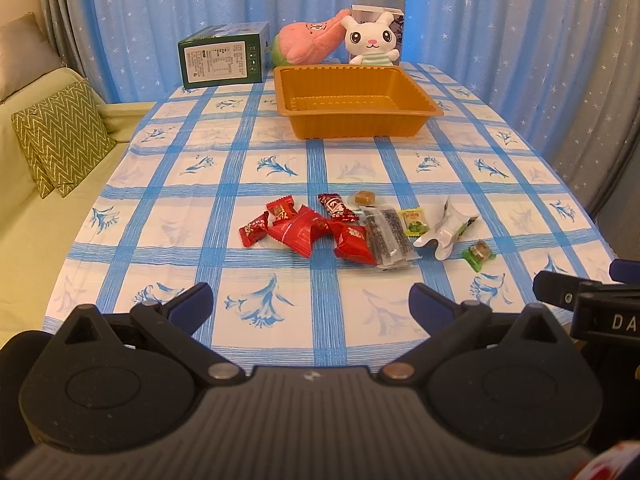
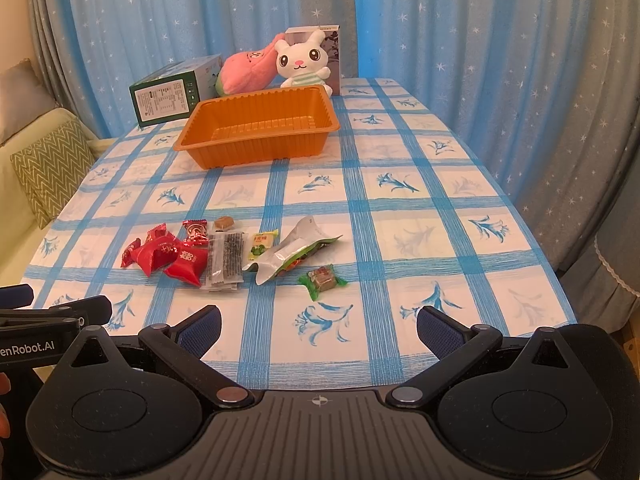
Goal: Organize snacks
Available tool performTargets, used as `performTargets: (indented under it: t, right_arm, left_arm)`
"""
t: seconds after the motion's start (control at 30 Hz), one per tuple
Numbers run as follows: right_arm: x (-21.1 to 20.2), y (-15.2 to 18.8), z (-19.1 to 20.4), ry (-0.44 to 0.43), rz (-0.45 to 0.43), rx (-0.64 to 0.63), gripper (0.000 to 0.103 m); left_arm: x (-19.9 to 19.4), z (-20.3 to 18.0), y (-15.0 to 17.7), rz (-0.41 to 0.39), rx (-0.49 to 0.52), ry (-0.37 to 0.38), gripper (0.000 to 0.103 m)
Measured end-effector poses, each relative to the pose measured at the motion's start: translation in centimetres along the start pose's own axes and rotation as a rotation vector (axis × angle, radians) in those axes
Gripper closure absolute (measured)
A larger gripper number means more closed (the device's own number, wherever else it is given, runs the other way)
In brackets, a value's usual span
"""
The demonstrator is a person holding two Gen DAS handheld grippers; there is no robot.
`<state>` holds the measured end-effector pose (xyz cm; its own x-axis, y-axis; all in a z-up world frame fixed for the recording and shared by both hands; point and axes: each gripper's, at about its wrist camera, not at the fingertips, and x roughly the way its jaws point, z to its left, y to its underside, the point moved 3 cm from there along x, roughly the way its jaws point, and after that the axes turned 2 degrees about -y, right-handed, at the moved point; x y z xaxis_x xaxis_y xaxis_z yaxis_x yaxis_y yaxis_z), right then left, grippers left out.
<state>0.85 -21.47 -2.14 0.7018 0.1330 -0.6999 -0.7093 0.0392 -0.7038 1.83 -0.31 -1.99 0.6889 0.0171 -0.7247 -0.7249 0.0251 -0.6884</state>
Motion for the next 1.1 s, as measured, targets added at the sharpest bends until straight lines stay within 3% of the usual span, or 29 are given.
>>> performTargets:
  t: [1.1]
  right_arm:
    - [-0.13,-0.01,-0.22,0.002,-0.004,0.002,0.0]
  left_arm:
    - [0.04,-0.09,0.03,0.001,-0.002,0.001,0.0]
